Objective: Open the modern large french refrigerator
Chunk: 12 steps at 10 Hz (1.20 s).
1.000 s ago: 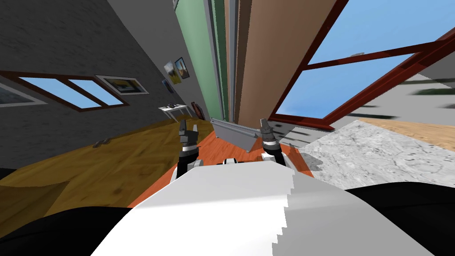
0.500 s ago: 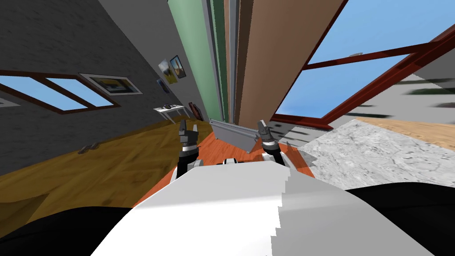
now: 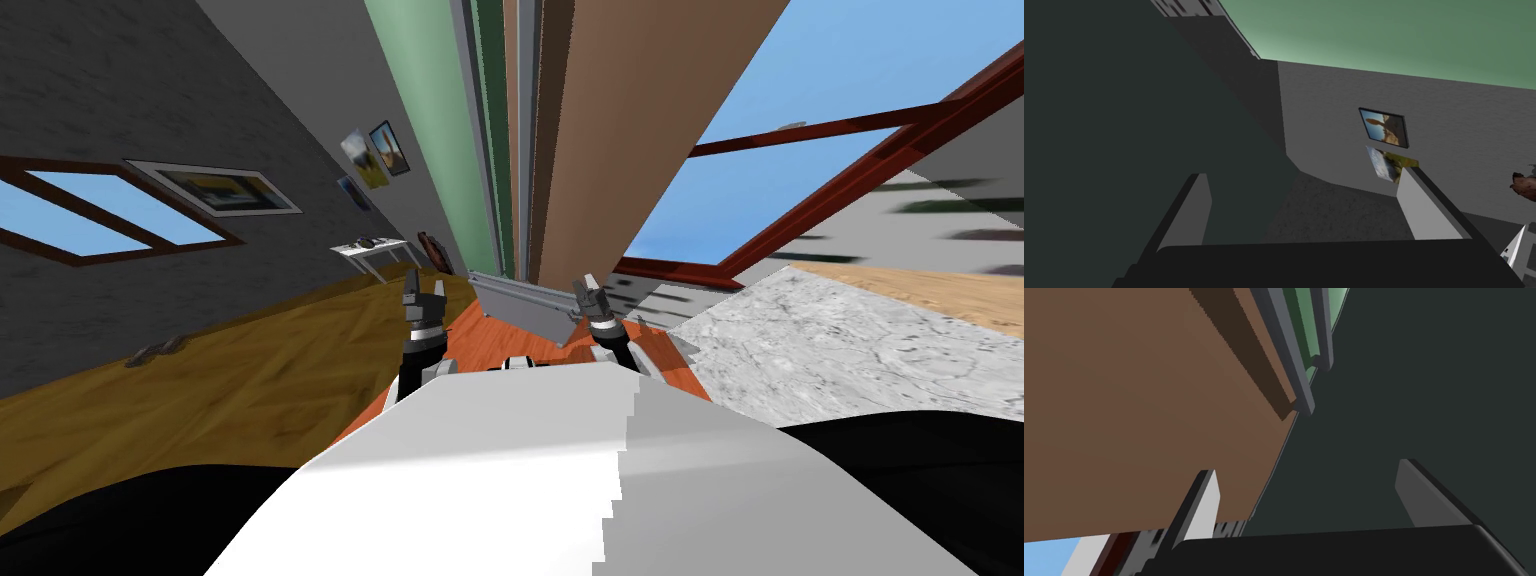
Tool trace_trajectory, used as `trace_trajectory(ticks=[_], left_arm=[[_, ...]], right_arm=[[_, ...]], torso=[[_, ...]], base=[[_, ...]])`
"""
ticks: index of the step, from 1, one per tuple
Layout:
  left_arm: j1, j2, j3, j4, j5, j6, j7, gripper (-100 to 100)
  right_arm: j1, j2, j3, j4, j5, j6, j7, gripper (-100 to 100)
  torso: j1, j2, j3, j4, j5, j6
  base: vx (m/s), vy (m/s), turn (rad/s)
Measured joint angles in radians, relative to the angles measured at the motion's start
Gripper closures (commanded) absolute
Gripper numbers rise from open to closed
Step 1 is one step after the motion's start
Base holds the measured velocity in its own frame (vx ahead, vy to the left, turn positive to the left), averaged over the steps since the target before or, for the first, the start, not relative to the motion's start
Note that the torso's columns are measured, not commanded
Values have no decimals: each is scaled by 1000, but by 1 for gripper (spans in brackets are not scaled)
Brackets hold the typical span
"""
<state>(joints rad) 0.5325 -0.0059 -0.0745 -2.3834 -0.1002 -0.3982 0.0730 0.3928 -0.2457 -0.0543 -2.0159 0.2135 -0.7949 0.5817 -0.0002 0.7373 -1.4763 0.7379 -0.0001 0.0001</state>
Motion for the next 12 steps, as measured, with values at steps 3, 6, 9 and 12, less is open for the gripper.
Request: trace_trajectory(ticks=[3, 6, 9, 12], left_arm=[[0, 0, 0, 0, 0, 0, 0, 0], [0, 0, 0, 0, 0, 0, 0, 0], [0, 0, 0, 0, 0, 0, 0, 0], [0, 0, 0, 0, 0, 0, 0, 0]], right_arm=[[-15, -7, -15, 51, 24, -23, 79, -100], [-28, -10, -30, 104, 56, -46, 161, -100], [-33, -12, -45, 145, 82, -68, 243, -100], [-43, -7, -58, 204, 115, -97, 331, -100]], torso=[[0, 1, 1, 0, 0, 0], [0, 0, 0, 0, 0, 0], [0, 1, 0, 0, 0, 0], [0, 0, 0, 0, 0, 0]], base=[[92, 62, -92], [84, 58, -72], [95, 73, -95], [87, 63, -67]])
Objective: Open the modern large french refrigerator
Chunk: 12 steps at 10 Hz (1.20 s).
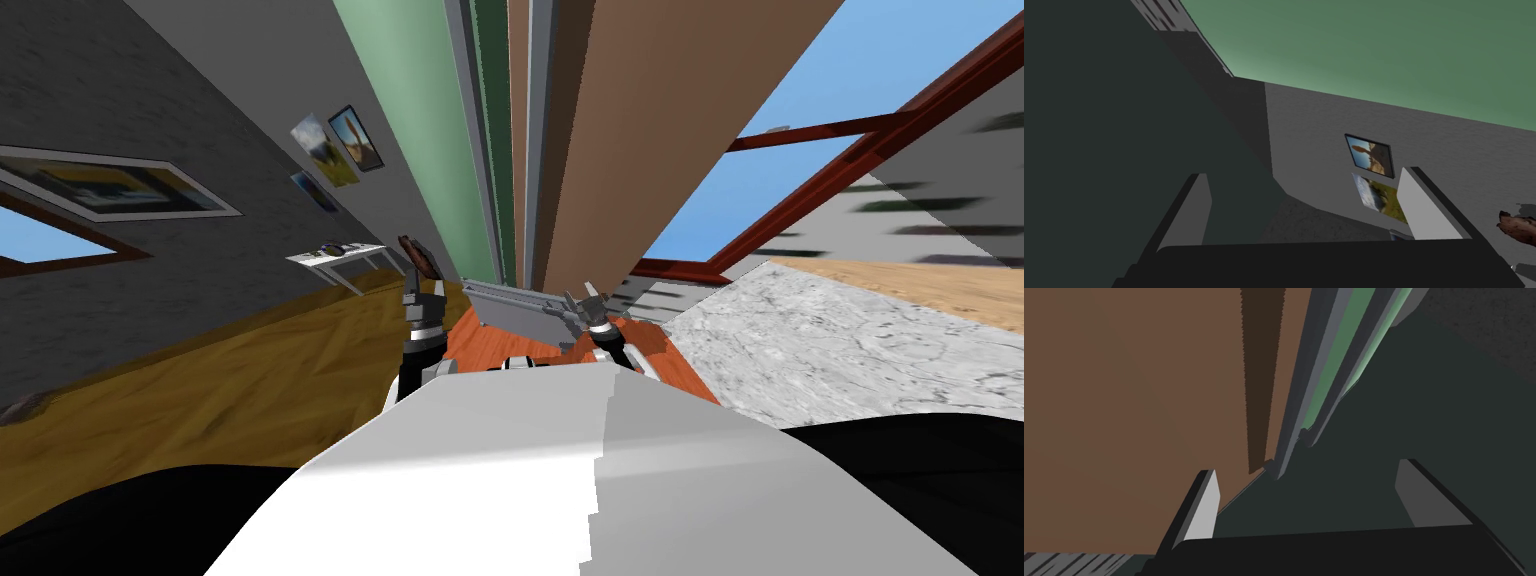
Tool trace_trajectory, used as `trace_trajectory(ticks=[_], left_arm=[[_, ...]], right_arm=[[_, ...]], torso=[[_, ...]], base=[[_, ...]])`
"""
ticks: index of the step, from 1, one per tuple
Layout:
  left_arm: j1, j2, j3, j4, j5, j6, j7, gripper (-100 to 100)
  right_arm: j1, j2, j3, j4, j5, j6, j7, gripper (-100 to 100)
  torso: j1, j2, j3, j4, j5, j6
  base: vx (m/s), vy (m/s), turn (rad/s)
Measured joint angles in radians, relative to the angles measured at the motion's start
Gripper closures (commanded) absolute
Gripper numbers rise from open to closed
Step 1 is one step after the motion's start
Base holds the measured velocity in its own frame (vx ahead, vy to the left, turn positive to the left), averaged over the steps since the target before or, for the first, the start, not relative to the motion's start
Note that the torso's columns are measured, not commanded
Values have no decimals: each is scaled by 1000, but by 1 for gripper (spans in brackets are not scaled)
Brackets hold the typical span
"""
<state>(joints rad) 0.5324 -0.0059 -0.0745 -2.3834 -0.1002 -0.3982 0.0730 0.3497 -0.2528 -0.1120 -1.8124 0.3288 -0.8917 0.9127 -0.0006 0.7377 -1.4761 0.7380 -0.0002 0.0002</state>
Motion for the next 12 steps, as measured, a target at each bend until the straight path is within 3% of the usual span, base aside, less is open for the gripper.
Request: trace_trajectory(ticks=[12], left_arm=[[0, 0, 0, 0, 0, 0, 0, 0]], right_arm=[[-47, 12, -58, 214, 115, -93, 339, -100]], torso=[[0, 0, 0, 0, 0, 0]], base=[[82, 69, -82]])
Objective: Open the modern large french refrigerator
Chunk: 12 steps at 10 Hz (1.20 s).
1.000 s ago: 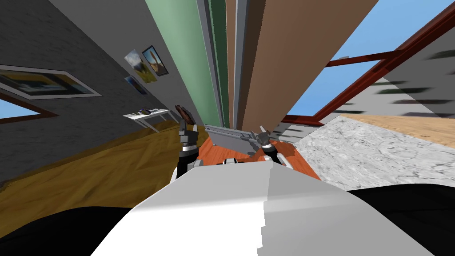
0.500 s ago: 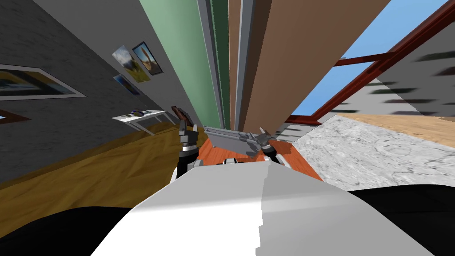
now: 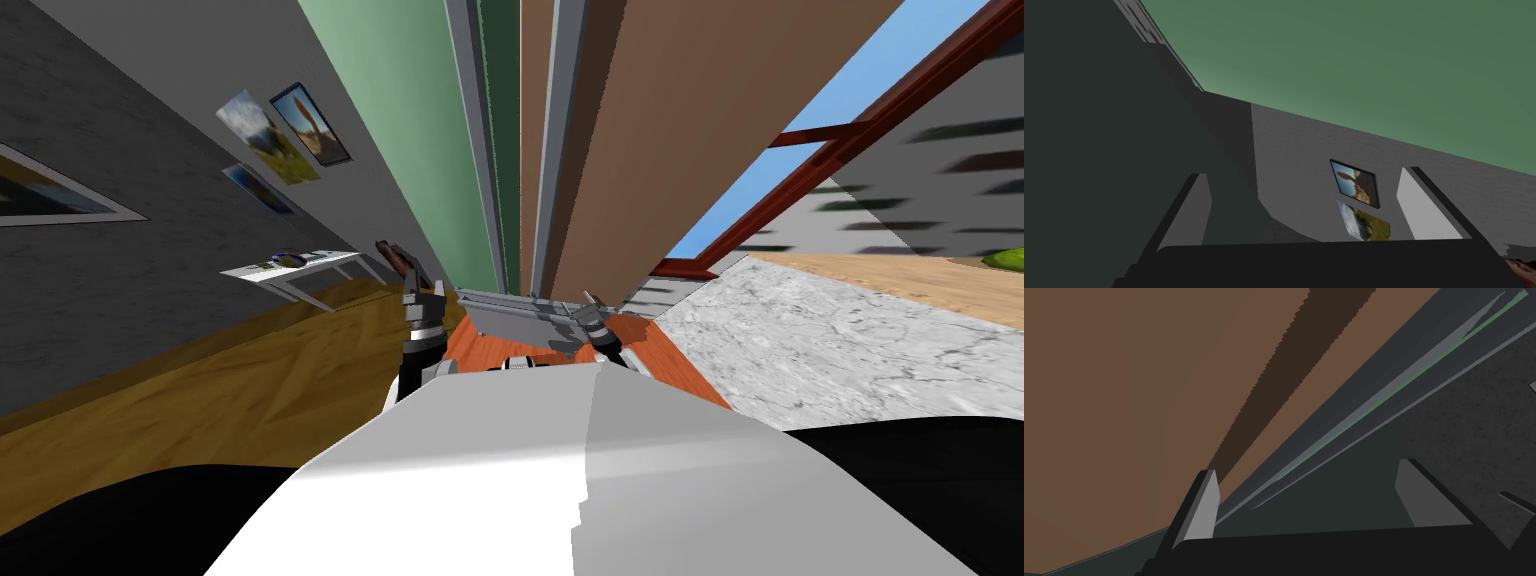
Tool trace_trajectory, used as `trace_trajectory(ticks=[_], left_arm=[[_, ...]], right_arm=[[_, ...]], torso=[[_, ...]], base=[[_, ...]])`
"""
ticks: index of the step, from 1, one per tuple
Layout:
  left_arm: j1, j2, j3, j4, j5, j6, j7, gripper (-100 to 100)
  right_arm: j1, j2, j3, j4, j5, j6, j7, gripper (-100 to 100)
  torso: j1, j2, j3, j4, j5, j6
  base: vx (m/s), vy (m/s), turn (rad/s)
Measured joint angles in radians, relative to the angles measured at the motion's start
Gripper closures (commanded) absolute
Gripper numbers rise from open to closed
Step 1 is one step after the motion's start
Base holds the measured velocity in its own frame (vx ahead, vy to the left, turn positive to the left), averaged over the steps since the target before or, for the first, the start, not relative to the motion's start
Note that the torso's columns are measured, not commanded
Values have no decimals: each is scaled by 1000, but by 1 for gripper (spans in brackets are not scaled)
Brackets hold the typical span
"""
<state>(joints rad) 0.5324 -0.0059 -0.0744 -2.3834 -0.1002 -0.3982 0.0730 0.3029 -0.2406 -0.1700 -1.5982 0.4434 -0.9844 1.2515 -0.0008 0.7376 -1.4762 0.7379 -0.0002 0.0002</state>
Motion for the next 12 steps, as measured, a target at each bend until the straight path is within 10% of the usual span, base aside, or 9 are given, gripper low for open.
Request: trace_trajectory(ticks=[12], left_arm=[[0, 0, 0, 0, 0, 0, 0, 0]], right_arm=[[-37, 53, -47, 183, 103, -76, 305, -100]], torso=[[1, 1, 0, 0, 0, 0]], base=[[69, 73, -77]])
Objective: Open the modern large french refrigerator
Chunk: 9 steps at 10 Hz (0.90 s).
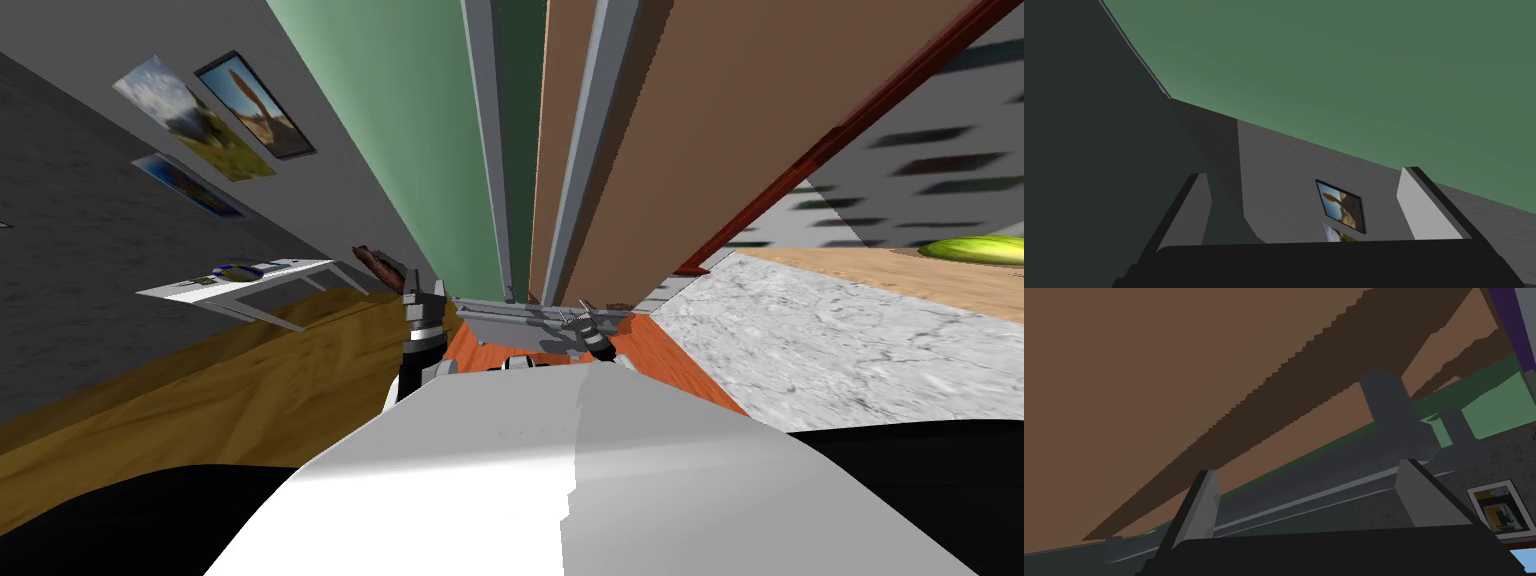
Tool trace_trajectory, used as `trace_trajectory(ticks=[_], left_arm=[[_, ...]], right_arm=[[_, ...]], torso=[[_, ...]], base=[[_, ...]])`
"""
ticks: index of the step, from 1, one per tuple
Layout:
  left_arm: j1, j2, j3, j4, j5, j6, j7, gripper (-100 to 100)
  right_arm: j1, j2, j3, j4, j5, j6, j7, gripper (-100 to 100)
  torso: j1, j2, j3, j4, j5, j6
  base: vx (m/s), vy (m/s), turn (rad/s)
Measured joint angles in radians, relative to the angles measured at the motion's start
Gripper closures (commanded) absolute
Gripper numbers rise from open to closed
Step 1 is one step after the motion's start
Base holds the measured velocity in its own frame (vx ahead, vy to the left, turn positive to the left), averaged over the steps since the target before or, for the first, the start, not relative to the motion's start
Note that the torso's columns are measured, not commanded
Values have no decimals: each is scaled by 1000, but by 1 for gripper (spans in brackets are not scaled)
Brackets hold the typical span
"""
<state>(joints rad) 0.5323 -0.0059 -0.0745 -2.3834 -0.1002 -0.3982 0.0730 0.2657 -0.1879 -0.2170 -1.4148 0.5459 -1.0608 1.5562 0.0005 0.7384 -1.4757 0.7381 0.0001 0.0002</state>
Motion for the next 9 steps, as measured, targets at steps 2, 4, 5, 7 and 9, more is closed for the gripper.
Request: trace_trajectory(ticks=[2, 4, 5, 7, 9], left_arm=[[0, 0, 0, 0, 0, 0, 0, 0], [0, 0, 0, 0, 0, 0, 0, 0], [0, 0, 0, 0, 0, 0, 0, 0], [0, 0, 0, 0, 0, 0, 0, 0], [0, 0, 0, 0, 0, 0, 0, 0]], right_arm=[[-7, 23, -9, 35, 17, -18, 52, -100], [-11, 59, -18, 63, 35, -29, 103, -100], [-17, 87, -22, 80, 44, -34, 130, -100], [-23, 149, -28, 103, 59, -44, 172, -100], [-26, 196, -30, 113, 64, -46, 187, -100]], torso=[[-1, 0, 0, 0, 0, 0], [0, 0, 0, 0, 0, 0], [0, -1, -1, 0, 0, 0], [-1, 0, 0, 0, 0, 0], [-3, 2, 1, 1, -1, 0]], base=[[54, 62, -40], [64, 73, -86], [74, 73, -55], [43, 48, -26], [8, 15, -15]])
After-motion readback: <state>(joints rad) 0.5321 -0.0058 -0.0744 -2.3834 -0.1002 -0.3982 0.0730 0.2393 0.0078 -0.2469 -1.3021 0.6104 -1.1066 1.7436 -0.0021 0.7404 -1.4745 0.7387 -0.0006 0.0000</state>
